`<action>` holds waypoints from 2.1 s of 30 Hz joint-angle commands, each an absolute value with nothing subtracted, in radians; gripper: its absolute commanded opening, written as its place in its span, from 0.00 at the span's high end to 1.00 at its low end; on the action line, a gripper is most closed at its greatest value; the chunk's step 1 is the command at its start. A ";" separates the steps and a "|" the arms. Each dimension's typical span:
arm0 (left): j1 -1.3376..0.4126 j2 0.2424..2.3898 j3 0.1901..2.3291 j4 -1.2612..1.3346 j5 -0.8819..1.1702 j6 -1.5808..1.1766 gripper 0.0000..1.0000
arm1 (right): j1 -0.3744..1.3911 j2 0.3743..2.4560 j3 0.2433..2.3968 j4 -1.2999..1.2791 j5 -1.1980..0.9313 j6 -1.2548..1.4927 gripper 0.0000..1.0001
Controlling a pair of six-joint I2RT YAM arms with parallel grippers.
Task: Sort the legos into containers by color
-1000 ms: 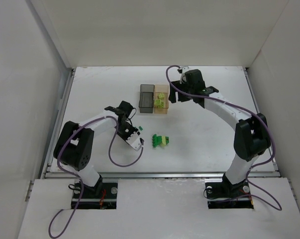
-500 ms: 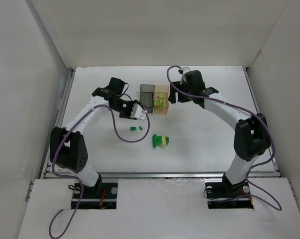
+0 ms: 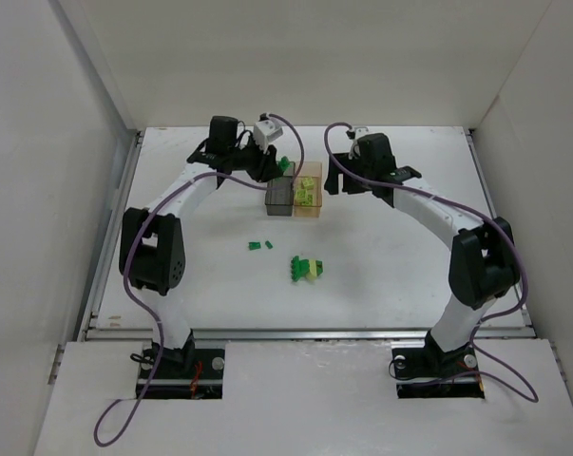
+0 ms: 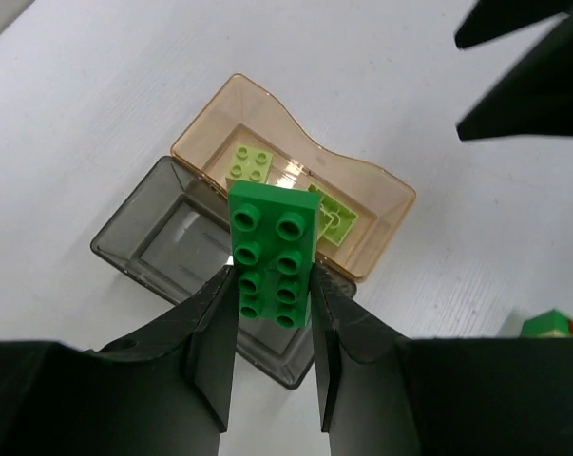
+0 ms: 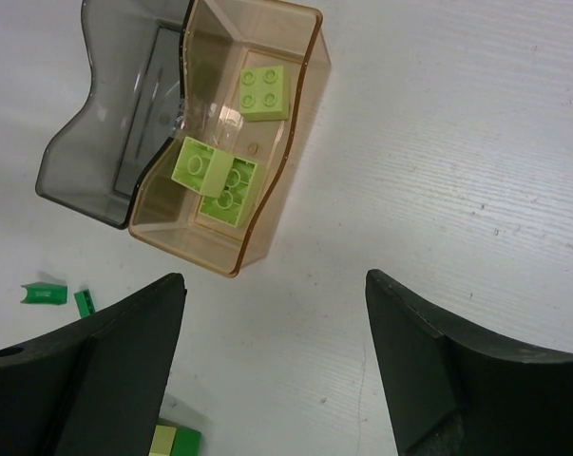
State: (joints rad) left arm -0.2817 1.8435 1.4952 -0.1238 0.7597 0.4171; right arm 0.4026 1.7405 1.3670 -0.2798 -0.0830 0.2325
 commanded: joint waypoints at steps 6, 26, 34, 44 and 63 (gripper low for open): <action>-0.284 1.916 1.611 -0.069 0.709 0.161 0.53 | 0.388 1.687 1.361 -0.239 -0.084 0.242 0.18; -0.330 1.718 1.324 -0.658 0.686 1.153 0.42 | 0.388 1.605 1.252 -0.239 -0.112 0.224 0.18; -0.399 1.709 1.122 -0.488 0.536 1.149 0.36 | 0.388 1.595 1.233 -0.230 -0.112 0.224 0.18; -0.410 1.772 1.092 -0.419 0.388 1.083 0.46 | 0.388 1.595 1.233 -0.230 -0.112 0.224 0.18; -0.285 1.698 1.377 -0.756 0.725 1.131 1.00 | 0.388 1.615 1.253 -0.230 -0.112 0.233 0.18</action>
